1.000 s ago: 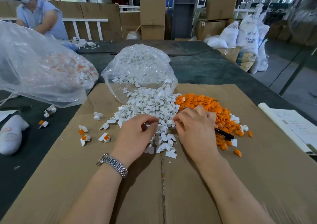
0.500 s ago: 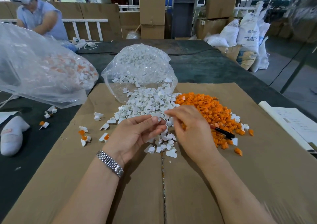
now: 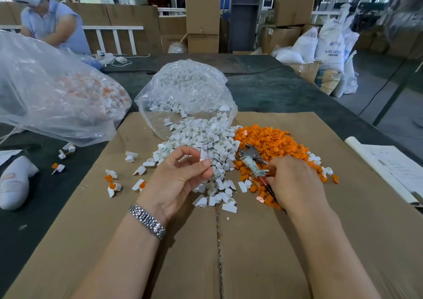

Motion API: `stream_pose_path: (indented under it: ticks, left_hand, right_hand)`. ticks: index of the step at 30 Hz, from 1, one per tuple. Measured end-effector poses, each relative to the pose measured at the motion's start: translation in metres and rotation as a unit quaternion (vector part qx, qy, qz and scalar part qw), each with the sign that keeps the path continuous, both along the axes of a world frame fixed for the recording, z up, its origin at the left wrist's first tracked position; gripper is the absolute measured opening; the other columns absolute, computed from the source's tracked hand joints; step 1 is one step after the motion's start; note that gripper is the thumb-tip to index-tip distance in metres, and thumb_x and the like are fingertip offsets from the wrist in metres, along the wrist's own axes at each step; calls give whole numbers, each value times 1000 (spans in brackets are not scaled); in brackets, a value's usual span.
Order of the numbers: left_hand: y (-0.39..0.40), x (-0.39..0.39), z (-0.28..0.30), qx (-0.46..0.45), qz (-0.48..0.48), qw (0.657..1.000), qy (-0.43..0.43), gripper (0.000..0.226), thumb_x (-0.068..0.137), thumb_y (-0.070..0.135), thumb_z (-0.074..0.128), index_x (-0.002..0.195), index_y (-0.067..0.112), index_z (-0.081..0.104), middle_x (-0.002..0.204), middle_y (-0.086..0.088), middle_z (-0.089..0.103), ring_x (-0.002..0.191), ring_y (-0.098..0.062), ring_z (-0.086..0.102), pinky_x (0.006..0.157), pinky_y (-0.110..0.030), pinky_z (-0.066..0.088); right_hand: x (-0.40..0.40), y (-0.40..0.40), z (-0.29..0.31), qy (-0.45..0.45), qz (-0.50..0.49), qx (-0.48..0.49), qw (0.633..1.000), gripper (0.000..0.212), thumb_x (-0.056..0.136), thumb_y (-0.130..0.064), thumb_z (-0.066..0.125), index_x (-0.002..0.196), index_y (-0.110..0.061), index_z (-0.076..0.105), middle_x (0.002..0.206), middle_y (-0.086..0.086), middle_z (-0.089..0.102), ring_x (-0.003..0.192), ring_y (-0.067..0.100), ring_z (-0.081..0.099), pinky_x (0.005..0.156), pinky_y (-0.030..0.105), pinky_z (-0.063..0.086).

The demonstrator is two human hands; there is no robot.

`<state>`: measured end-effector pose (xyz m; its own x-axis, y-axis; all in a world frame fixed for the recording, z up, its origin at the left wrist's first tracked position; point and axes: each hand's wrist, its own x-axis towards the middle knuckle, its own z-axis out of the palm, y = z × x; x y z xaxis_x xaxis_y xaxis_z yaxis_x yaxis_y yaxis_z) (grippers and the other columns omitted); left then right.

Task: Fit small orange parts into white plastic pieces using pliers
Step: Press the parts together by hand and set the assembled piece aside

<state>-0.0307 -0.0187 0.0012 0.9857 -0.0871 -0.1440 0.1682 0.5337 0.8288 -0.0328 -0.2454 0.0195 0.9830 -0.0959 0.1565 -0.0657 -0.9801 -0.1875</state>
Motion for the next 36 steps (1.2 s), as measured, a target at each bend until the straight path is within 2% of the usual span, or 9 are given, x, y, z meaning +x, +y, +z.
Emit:
stream_pose_path:
  ticks: [6, 10, 13, 18, 21, 23, 27, 31, 36]
  left_hand:
    - [4, 0, -2, -18, -5, 1000, 24, 24, 64, -7, 82, 84, 6, 79, 93, -17, 75, 82, -28, 76, 70, -27, 62]
    - [3, -2, 0, -40, -21, 999, 16, 20, 68, -6, 83, 85, 5, 81, 98, -24, 75, 92, -32, 76, 74, -28, 62]
    - [2, -2, 2, -53, -20, 998, 17, 13, 72, 0, 81, 85, 3, 81, 99, -24, 75, 99, -35, 75, 74, -28, 62]
    - [4, -3, 3, -80, -45, 996, 9, 16, 80, -6, 70, 84, 6, 80, 98, -21, 75, 102, -34, 74, 73, -26, 62]
    - [3, -2, 4, -122, -75, 990, -1, 19, 84, -7, 68, 96, 2, 80, 108, -25, 74, 107, -34, 73, 76, -26, 62]
    - [4, -2, 4, -133, -81, 988, -4, 24, 85, -7, 65, 105, -1, 78, 111, -25, 73, 108, -33, 73, 76, -25, 62]
    - [3, -2, 4, -136, -84, 987, -10, 26, 84, -6, 65, 107, -4, 77, 112, -24, 74, 109, -32, 73, 77, -25, 61]
    - [0, -3, 5, -115, -78, 990, -16, 26, 83, -5, 65, 106, -3, 77, 112, -23, 74, 104, -30, 74, 78, -25, 61]
    - [-1, -3, 4, -97, -61, 993, -16, 28, 81, -3, 68, 108, 0, 77, 109, -22, 74, 94, -25, 76, 75, -26, 61]
  right_hand:
    - [4, 3, -5, -26, -13, 37, 999, 15, 96, -7, 57, 100, -16, 68, 100, 4, 62, 86, 23, 55, 69, 34, 46]
    - [7, 4, -7, -24, 14, -1, 1000, 15, 98, -16, 58, 110, -19, 67, 109, 3, 59, 99, 25, 60, 79, 36, 51]
    - [9, 2, -6, -23, 3, -2, 1000, 16, 97, -11, 56, 103, -18, 70, 102, 3, 61, 93, 24, 60, 72, 33, 47]
    - [8, 0, -8, -86, -16, 85, 993, 12, 101, -22, 59, 100, -14, 68, 99, 4, 66, 89, 23, 60, 75, 36, 49]
    - [5, 6, 1, -172, 25, 265, 948, 9, 101, -23, 60, 99, -23, 69, 87, -7, 70, 79, 6, 65, 66, 19, 50]
    - [4, 17, 6, -146, 71, 375, 913, 13, 102, -23, 57, 102, -30, 69, 81, -12, 69, 73, -2, 66, 59, 10, 47]
    - [3, 37, 12, -67, 135, 474, 867, 20, 106, -22, 51, 114, -26, 68, 80, -3, 67, 65, 3, 61, 59, 18, 52]
    - [-1, 47, 19, -38, 168, 603, 779, 15, 96, -15, 69, 106, -8, 61, 75, 9, 73, 66, 17, 72, 63, 23, 58]
    - [-3, 43, 25, -36, 211, 619, 756, 17, 91, -4, 71, 108, -5, 73, 86, 8, 78, 80, 20, 77, 73, 22, 60]
